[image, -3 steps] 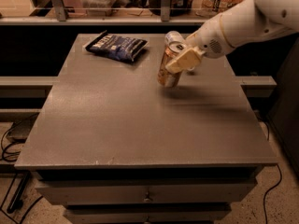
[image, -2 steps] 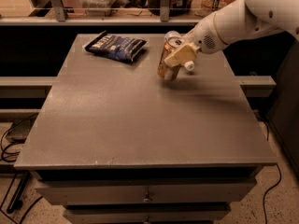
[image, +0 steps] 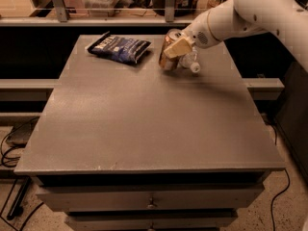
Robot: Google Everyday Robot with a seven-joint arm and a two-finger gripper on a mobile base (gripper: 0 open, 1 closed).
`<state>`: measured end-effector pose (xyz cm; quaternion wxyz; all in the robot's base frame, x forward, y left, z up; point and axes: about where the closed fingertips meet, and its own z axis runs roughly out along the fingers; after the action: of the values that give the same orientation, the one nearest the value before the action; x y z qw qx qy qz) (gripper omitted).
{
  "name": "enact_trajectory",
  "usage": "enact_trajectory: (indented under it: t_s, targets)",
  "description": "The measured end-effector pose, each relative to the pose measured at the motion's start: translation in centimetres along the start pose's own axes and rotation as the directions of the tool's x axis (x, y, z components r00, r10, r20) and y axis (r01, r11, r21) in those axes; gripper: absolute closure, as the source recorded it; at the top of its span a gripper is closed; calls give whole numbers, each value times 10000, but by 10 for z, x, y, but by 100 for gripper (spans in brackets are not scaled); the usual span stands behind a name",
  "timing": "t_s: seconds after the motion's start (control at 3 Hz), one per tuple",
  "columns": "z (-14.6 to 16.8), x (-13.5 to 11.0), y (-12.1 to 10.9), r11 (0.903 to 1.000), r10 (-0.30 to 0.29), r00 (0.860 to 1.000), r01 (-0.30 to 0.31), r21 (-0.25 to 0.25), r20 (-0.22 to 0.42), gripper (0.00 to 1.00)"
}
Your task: Move orange can near blue chip bag
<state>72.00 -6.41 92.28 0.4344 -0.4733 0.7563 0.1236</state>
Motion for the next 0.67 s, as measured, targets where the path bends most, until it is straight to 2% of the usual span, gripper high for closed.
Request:
enact_trajectory:
  t_s: [0.33,0.67]
  targets:
    - [19,-9,-6,9998,-168,9998,167,137,50,30]
    - [37,-17,-1,9990,-455,9989,455,-26,-68,7]
